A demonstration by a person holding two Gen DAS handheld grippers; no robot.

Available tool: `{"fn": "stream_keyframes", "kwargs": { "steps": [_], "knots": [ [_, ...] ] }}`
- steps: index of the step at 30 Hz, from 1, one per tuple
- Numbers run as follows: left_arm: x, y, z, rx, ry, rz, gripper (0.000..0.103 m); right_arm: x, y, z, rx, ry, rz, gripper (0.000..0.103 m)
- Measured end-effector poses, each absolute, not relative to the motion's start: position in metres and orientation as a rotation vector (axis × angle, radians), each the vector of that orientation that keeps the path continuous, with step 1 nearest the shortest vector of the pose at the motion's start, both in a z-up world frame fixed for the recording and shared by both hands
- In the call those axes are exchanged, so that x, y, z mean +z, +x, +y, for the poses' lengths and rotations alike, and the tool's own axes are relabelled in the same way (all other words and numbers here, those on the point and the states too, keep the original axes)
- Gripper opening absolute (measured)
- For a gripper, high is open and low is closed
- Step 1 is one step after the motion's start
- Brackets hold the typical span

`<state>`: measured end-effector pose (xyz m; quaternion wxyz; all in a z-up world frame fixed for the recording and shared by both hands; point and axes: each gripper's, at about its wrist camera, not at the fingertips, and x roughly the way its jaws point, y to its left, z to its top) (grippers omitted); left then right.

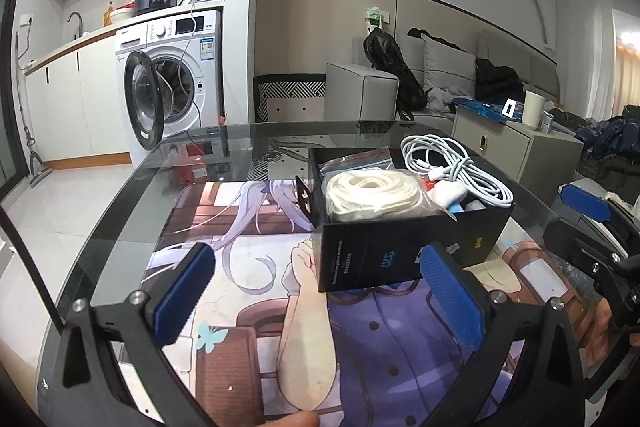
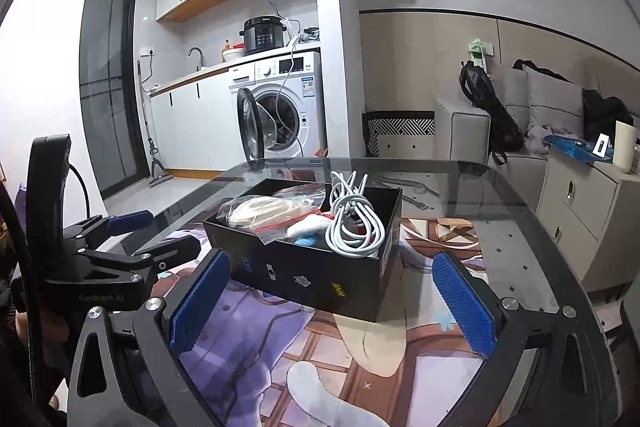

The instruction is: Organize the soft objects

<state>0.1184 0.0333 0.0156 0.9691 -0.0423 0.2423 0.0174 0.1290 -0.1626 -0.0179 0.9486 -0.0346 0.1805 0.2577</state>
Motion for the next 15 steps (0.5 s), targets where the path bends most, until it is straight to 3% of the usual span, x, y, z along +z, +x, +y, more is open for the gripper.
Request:
{"fn": "stream_keyframes", "kwargs": {
  "steps": [15],
  "knots": [
    [0.0154,0.1162,0.0304,0.045,-0.072,0.48,0.103,-0.0182,0.127,-0.1602,0.53,-0.086,0.365,0.103]
  ]
}}
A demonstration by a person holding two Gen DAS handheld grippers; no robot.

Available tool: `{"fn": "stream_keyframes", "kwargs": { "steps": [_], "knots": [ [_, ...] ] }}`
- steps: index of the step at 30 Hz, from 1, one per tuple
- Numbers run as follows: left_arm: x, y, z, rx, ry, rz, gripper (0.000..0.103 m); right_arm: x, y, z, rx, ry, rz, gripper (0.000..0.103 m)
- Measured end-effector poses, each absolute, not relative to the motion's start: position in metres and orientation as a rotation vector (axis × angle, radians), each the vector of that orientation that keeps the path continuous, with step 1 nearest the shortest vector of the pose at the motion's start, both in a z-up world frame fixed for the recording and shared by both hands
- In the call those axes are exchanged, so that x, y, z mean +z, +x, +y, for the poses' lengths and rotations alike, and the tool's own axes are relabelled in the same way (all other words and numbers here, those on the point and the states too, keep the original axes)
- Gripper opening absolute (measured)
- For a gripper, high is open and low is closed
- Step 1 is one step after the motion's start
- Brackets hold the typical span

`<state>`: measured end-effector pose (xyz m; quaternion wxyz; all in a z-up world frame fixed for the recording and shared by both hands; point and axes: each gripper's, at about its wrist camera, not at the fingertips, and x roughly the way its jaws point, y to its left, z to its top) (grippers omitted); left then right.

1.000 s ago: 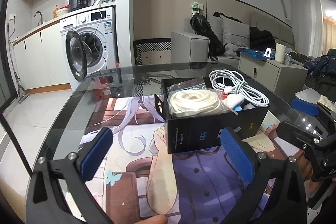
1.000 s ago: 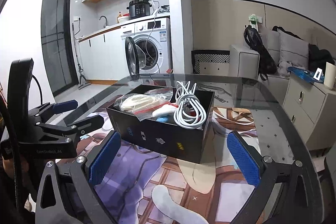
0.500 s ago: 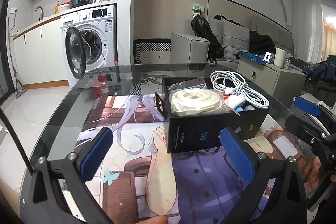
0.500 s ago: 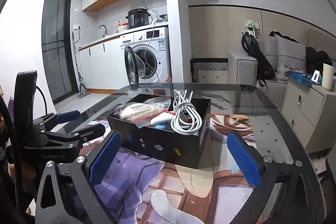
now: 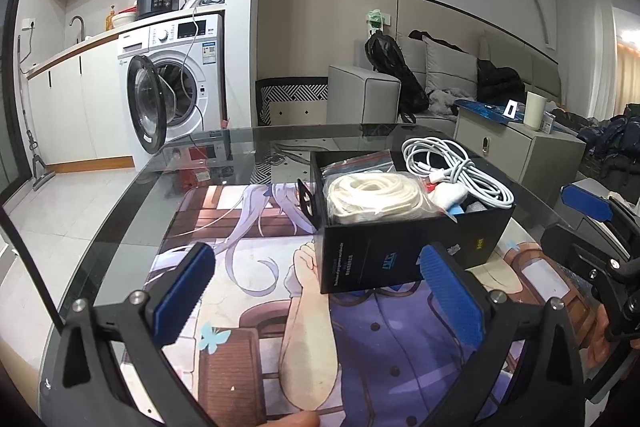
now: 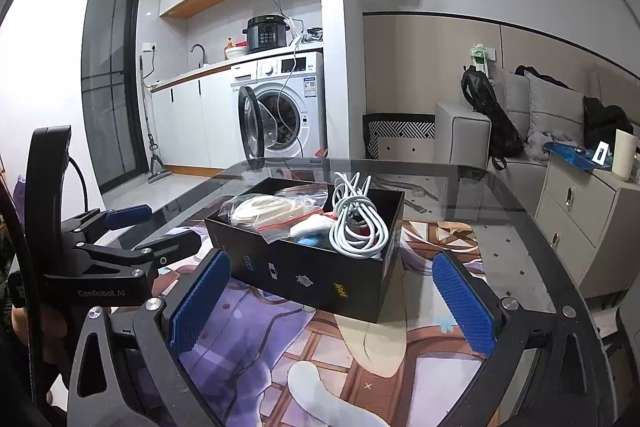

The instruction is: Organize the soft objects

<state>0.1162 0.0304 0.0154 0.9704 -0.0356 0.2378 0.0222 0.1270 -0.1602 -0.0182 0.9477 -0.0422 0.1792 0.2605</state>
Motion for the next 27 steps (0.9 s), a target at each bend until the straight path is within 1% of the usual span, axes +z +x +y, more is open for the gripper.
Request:
{"fn": "stream_keyframes", "kwargs": {
  "steps": [27],
  "knots": [
    [0.0168,0.1148,0.0316,0.051,-0.07,0.478,0.103,-0.0173,0.1269,-0.1625,0.53,-0.085,0.366,0.103]
  ]
}}
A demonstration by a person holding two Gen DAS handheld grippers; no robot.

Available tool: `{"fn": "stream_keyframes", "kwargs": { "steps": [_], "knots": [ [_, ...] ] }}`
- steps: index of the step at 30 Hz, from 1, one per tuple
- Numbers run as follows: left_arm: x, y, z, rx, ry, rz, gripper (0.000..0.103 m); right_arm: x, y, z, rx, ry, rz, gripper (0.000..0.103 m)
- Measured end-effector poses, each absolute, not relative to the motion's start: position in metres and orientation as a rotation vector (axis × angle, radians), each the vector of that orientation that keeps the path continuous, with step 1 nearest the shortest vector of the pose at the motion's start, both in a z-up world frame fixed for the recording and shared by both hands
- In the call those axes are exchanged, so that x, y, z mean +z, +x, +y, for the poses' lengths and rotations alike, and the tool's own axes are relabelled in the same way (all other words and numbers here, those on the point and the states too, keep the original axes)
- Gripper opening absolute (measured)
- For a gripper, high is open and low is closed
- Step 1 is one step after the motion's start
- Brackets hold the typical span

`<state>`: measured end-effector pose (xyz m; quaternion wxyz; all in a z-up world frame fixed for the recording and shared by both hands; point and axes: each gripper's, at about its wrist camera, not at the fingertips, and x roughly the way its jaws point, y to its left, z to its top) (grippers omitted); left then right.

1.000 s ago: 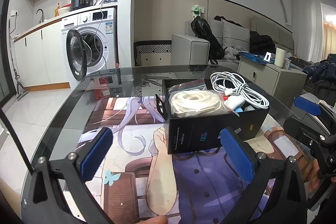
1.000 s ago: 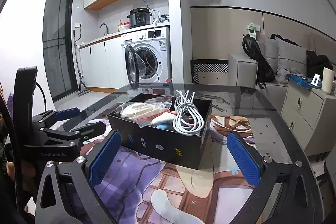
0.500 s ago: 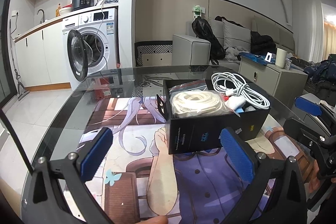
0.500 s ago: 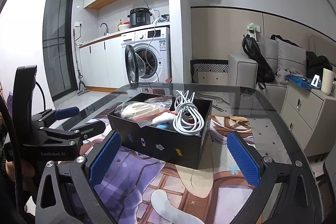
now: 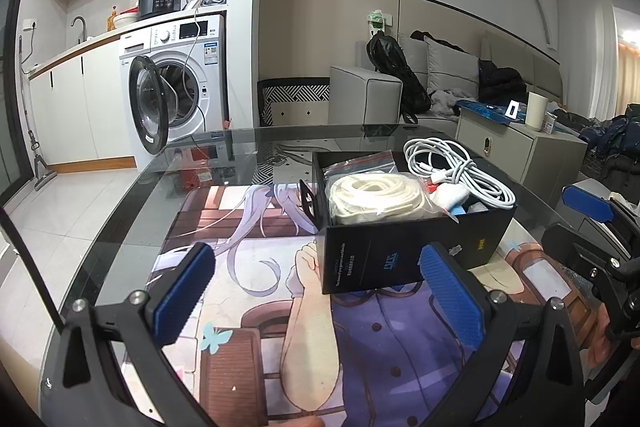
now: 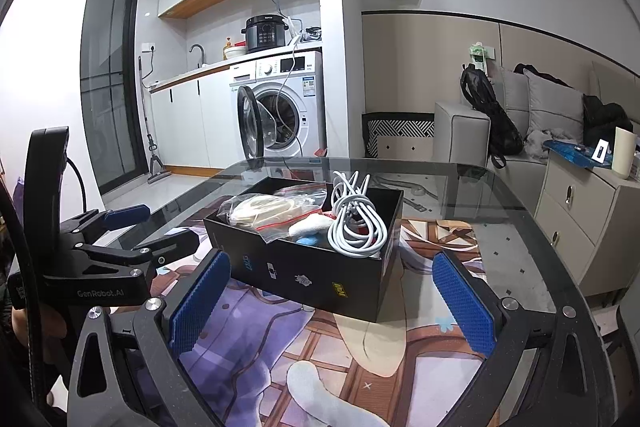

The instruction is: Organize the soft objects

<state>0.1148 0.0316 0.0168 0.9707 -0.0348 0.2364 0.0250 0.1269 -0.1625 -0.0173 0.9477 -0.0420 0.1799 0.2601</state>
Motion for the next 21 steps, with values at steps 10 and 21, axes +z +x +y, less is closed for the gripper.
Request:
{"fn": "stream_keyframes", "kwargs": {
  "steps": [10,21],
  "knots": [
    [0.0167,0.1144,0.0316,0.053,-0.069,0.476,0.103,-0.0173,0.1269,-0.1629,0.528,-0.088,0.366,0.103],
    [0.0167,0.1148,0.0317,0.052,-0.068,0.475,0.103,-0.0175,0.1272,-0.1629,0.529,-0.088,0.366,0.103]
  ]
}}
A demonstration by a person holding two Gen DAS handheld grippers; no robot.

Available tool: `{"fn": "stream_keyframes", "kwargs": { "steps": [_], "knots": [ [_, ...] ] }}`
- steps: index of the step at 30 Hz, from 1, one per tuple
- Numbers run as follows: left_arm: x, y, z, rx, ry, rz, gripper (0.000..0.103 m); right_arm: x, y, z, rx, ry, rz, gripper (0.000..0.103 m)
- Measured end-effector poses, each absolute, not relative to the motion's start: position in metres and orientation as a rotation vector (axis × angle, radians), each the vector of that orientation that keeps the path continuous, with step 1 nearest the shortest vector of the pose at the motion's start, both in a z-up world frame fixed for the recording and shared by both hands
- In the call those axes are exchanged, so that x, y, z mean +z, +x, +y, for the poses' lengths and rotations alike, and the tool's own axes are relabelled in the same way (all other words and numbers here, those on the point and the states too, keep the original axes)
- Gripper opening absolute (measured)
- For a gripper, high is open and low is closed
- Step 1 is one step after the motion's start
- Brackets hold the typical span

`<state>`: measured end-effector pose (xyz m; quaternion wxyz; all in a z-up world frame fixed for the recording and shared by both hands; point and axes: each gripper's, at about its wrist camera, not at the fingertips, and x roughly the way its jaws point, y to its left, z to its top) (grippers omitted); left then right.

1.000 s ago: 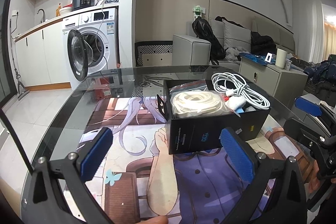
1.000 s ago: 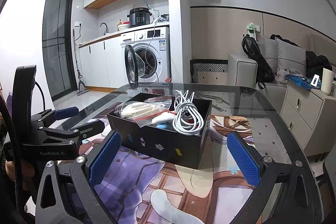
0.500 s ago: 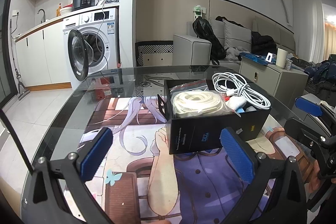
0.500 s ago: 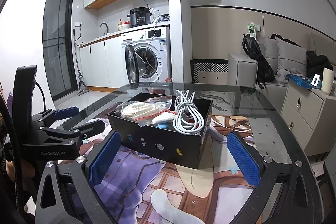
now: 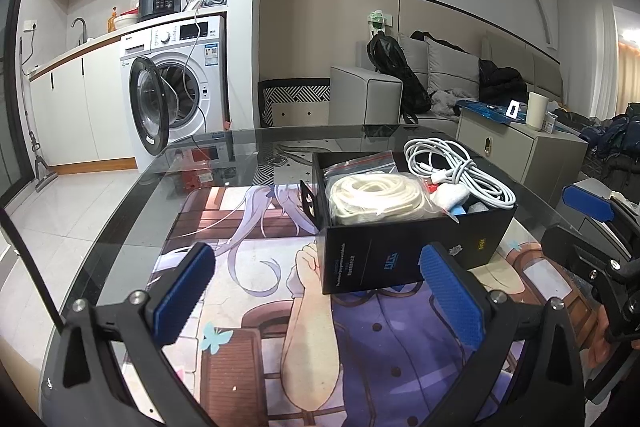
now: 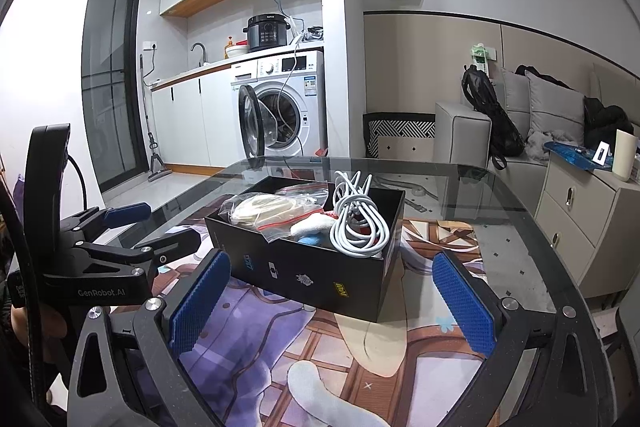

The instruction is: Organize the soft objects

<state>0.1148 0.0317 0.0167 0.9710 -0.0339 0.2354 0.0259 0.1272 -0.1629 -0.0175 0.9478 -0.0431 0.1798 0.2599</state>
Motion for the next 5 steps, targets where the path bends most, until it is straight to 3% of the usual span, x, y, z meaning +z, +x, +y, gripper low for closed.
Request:
{"fn": "stream_keyframes", "kwargs": {
  "steps": [5],
  "knots": [
    [0.0165,0.1146,0.032,0.054,-0.072,0.475,0.103,-0.0178,0.1277,-0.1637,0.529,-0.089,0.366,0.103]
  ]
}}
